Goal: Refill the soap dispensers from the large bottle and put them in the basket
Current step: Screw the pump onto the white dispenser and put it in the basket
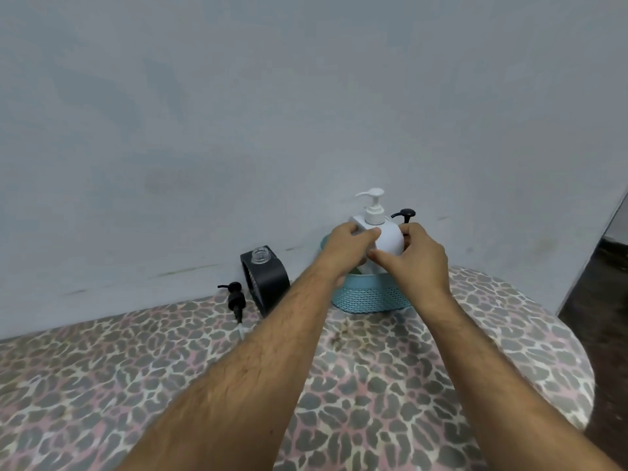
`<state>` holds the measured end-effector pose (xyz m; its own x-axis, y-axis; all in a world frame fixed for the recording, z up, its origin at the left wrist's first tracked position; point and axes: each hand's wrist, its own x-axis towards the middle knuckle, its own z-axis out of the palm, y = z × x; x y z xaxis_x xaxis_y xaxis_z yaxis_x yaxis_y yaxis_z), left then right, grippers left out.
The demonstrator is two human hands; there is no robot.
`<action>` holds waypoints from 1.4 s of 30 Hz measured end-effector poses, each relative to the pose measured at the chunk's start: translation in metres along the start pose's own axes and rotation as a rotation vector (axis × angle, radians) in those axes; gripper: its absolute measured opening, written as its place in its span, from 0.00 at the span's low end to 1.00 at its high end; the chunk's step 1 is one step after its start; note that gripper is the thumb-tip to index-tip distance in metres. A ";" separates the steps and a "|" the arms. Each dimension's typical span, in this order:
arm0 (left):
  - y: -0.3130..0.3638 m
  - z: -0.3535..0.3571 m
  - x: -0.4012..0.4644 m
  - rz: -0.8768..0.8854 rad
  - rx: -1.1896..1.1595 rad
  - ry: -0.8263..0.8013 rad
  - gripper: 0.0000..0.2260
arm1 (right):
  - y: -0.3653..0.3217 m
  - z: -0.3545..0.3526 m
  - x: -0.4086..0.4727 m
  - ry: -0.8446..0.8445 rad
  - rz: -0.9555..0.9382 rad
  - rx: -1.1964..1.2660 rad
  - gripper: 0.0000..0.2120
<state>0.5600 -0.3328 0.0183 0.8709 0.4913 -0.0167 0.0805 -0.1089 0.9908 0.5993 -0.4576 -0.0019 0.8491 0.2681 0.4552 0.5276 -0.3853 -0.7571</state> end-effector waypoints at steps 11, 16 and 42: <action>0.001 -0.005 0.017 -0.182 0.088 -0.066 0.04 | 0.014 0.009 0.008 -0.066 -0.045 -0.259 0.21; 0.003 -0.005 0.020 -0.225 0.158 -0.083 0.08 | 0.009 0.001 0.013 -0.148 -0.020 -0.315 0.16; 0.006 0.005 -0.031 0.184 0.520 0.162 0.14 | 0.007 -0.013 -0.004 0.018 -0.141 -0.211 0.10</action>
<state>0.5361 -0.3533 0.0243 0.8112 0.5456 0.2107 0.1985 -0.5957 0.7783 0.6002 -0.4733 -0.0028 0.7658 0.3172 0.5594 0.6336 -0.5215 -0.5715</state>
